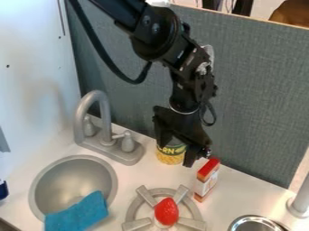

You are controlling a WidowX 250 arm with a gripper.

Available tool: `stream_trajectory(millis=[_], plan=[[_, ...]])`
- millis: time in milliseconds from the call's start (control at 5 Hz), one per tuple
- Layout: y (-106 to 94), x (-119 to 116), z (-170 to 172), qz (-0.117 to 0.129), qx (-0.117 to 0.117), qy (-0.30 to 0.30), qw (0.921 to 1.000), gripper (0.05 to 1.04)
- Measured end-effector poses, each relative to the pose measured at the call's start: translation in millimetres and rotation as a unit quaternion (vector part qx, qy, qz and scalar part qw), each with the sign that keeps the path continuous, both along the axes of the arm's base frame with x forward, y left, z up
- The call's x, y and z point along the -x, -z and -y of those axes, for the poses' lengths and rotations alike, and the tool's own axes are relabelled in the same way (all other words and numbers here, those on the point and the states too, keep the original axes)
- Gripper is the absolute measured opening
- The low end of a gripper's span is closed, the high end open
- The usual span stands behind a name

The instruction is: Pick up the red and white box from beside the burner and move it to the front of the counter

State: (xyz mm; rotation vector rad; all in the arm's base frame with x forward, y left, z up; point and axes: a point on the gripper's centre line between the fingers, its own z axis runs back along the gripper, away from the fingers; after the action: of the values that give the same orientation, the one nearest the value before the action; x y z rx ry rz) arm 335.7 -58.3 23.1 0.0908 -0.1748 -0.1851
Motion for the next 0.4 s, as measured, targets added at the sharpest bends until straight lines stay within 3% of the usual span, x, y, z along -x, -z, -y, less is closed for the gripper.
stream_trajectory(millis=[400], plan=[[32.1, -0.8, 2.0, -0.039, -0.003, 0.001, 0.9992, 1.001]])
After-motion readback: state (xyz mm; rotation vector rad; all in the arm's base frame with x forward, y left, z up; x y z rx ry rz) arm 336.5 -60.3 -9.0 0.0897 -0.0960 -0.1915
